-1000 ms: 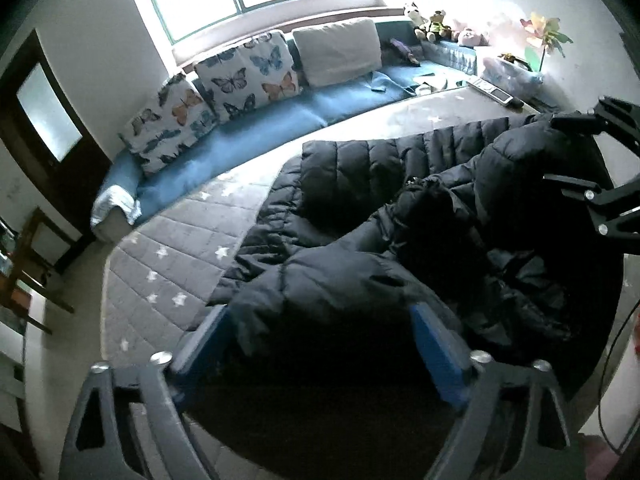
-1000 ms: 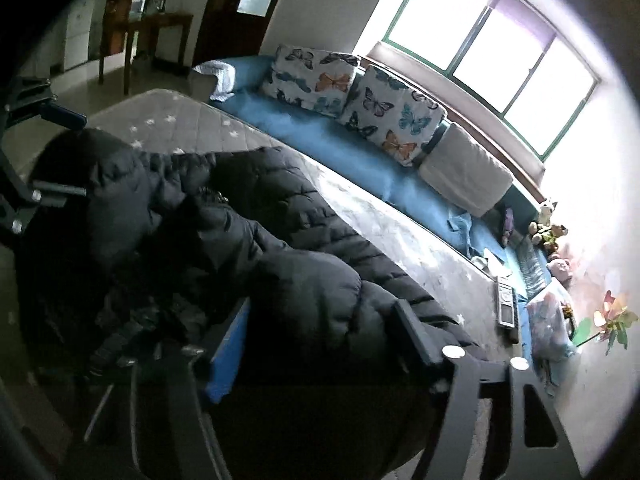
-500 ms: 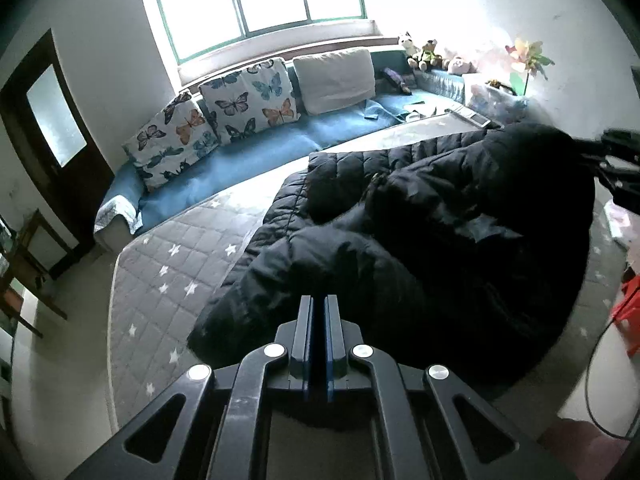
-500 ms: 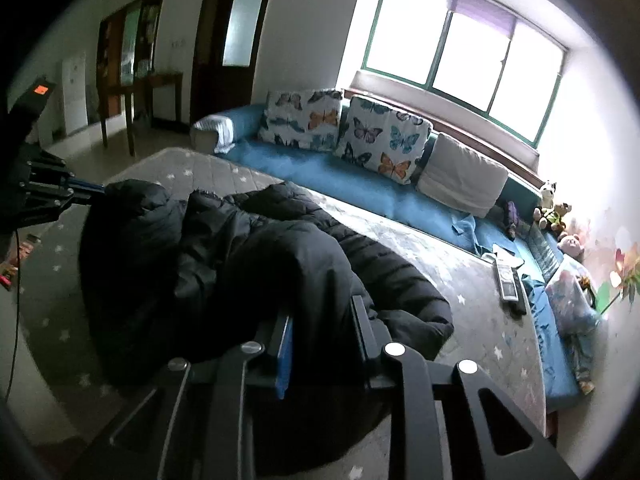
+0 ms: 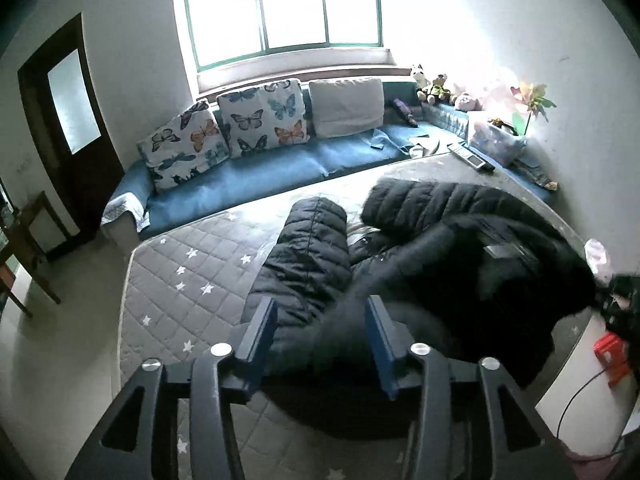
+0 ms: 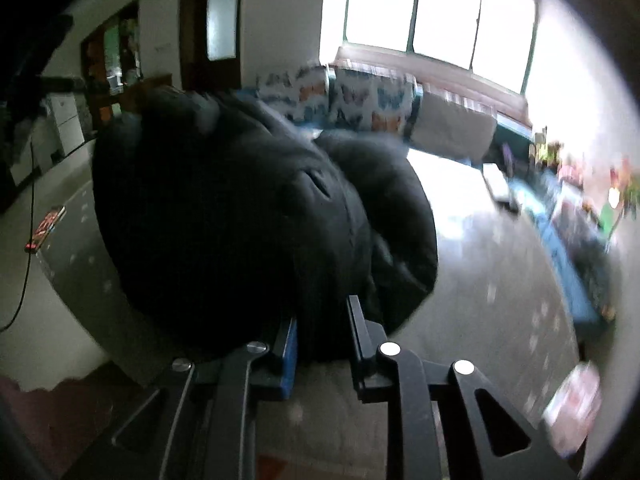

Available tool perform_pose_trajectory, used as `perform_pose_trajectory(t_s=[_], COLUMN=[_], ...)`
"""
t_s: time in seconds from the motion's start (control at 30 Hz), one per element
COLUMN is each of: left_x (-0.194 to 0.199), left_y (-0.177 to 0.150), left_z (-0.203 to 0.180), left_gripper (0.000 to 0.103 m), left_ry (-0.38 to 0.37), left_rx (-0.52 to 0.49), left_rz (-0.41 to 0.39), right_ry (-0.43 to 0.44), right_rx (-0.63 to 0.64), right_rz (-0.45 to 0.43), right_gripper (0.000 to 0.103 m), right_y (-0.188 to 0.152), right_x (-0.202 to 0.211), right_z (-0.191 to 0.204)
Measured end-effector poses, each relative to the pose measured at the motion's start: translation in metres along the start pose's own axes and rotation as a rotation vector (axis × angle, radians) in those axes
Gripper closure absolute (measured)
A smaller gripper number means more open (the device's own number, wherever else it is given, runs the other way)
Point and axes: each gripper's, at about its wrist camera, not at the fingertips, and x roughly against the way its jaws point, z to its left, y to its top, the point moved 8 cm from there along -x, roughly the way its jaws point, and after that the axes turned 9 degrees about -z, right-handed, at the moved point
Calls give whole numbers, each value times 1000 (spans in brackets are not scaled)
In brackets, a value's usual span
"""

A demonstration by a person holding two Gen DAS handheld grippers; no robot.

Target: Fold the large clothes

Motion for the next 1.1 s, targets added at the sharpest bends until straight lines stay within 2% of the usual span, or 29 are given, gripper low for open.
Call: perform_pose_trajectory(t_s=[0.13,0.27,0.37,0.47,0.57,0.7,0.73,0.87,0.93,1.03,1.1], left_x=[-11,-39,-51,-71,-77,-65,-57,-37,-29,-21,-17], left_y=[0,-4,-9,-21,-45,-88,-100,-138,-150,-150,-138], left_z=[-14,-33,-45,-62,-76,-81,-81,-84,-87,-87,-90], left_gripper=[49,49,49,49,49,49,49,49,49,49,48], left_ry=[-18,-71,-85,-142,-177,-225,-231,-243,-234,-213,-213], left_rx=[-33,-51,-80,-115,-166,-181,-191,-214,-242,-245,-227], left_rz=[40,93,109,155,204,280,295,360,386,382,351], right_ry=[34,40,36,-25,-14,68,100,159,227,267,289], right_rx=[-75,-40,-43,-5,7,36,50,123,120,168,202], right_rz=[39,37,-14,-73,-126,-149,-135,-65,20,126,218], right_gripper=[78,77,74,74,71,69,69,69,69,69,69], right_y=[-17,-19,-2,19,57,86,94,88,76,45,19], right_x=[3,25,50,69,67,48,34,0,-30,-60,-83], right_z=[-16,-18,-25,-33,-32,-13,-3,29,52,68,77])
